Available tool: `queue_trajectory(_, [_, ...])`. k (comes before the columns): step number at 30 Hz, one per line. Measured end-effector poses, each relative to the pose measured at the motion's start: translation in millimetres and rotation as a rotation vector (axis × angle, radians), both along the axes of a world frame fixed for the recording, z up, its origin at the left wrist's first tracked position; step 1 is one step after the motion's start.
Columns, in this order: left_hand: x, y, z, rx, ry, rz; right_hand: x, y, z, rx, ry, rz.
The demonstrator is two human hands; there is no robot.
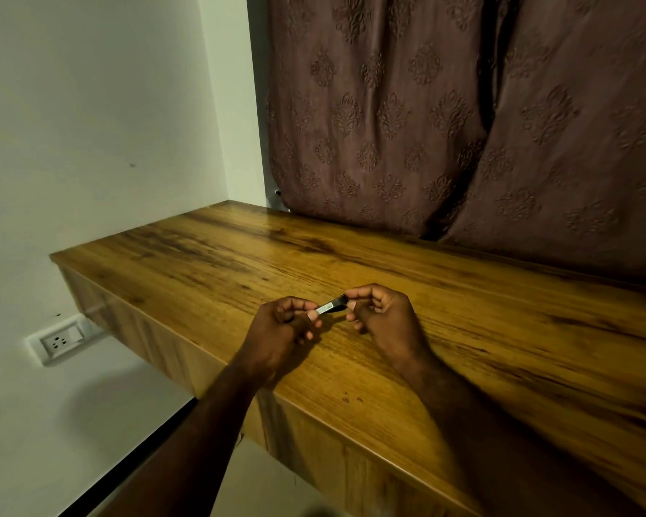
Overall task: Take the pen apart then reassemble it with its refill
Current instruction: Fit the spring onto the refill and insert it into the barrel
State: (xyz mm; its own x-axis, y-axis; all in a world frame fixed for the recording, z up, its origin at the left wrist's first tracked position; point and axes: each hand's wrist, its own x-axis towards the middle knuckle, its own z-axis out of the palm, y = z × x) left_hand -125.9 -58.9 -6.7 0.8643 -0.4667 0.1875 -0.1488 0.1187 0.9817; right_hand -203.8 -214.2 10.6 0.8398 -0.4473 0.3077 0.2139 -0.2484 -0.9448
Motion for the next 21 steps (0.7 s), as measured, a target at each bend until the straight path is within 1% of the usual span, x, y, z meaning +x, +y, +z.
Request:
queue_trajectory(5, [-1.6, -0.7, 0.9, -0.054, 0.058, 0.001, -1.4, 0.3, 1.0, -0.020, 0.001, -0.023])
queue_trajectory(11, [-4.1, 0.1, 3.1, -0.063, 0.060, 0.011, -1.3, 1.7, 0.9, -0.006, 0.001, -0.033])
queue_trajectory(17, [-4.8, 0.7, 5.9, -0.122, 0.157, -0.007, 0.1, 5.7, -0.1, -0.050, 0.017, -0.028])
queue_trajectory(21, [-7.3, 0.4, 6.7, -0.127, 0.153, -0.027, -0.3, 5.5, 2.1, -0.016, 0.008, -0.007])
